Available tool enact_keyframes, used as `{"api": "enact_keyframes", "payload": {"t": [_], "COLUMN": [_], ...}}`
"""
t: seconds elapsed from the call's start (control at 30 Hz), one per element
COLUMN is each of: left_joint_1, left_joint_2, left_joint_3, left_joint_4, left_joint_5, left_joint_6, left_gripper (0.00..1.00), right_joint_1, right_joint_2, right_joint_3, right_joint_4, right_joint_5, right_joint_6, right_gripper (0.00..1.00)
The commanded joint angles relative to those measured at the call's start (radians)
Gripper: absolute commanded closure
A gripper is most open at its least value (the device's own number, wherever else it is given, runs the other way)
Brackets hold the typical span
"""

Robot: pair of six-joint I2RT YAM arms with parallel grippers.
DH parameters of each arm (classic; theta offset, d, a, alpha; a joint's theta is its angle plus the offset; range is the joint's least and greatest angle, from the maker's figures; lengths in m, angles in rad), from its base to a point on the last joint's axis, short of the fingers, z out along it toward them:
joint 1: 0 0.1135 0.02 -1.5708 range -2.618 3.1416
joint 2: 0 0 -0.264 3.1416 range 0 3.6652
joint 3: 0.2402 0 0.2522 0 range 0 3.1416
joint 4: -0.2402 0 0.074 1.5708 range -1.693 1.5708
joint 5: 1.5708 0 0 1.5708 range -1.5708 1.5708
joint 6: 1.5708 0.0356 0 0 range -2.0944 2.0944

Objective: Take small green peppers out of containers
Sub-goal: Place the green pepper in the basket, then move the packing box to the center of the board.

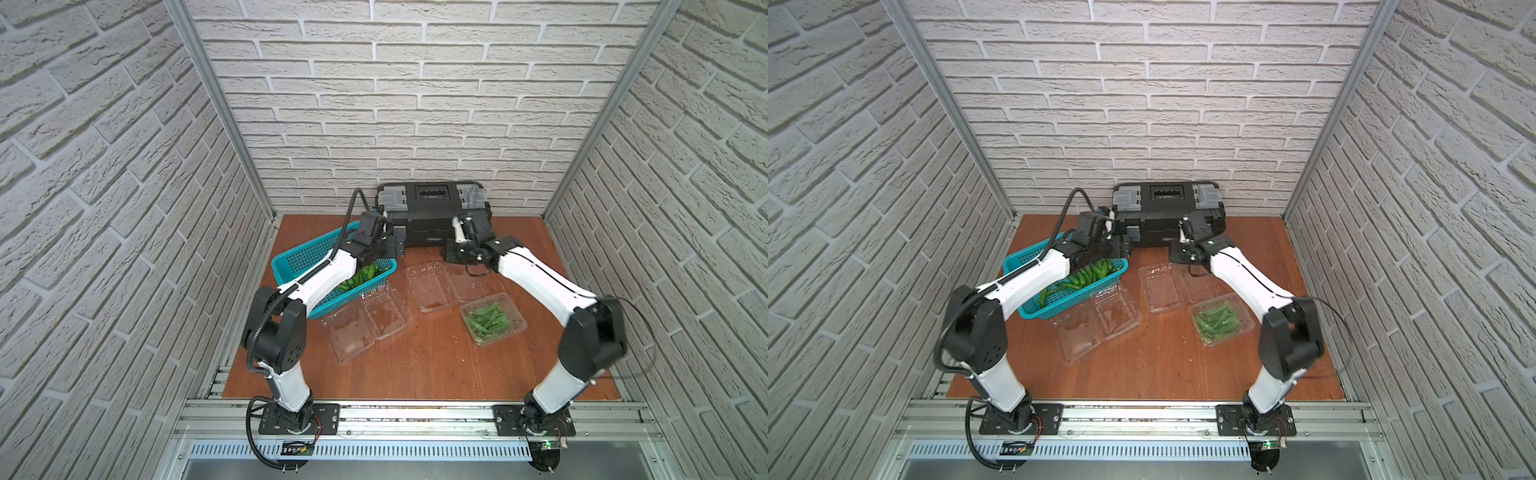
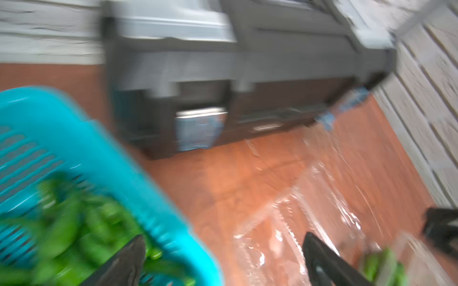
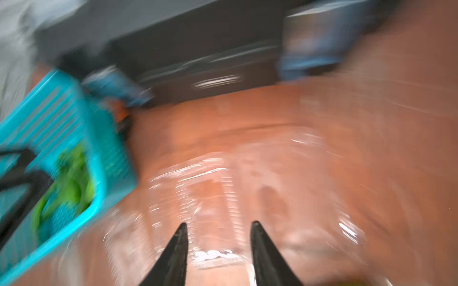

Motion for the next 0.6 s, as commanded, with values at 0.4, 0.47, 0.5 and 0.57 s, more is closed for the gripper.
{"api": "enact_keyframes", "payload": {"t": [0.4,0.47,0.5,0.57], "left_joint_1": [-0.148,-0.153,-0.157,-0.165], "left_joint_2": [0.235,0.24,0.244,0.251], "left_joint_3": [0.251,0.259,0.262,0.273], "left_joint_4": [-0.24,-0.26,-0.269,-0.287], "left_joint_5": [0.145,0.153,0.152,0.142], "left_joint_6": [0.265,0.282,0.29,0.3], "left_gripper": [0.02,0.02,0.02,0.02], "right_joint_1": [-0.042,-0.053,-0.056,-0.064], "right_joint_2": [-0.322,-0.321,-0.319,-0.321], "right_joint_3": [-0.372,-0.397,-0.41,-0.438], "right_joint_4": [-0.396,-0.394,-0.393,-0.378], "right_joint_5": [0.198,0.173,0.164,0.146], "right_joint_6": [0.524,0.513,0.511,0.51], "right_gripper": [0.33,0.32,0.3,0.28]}}
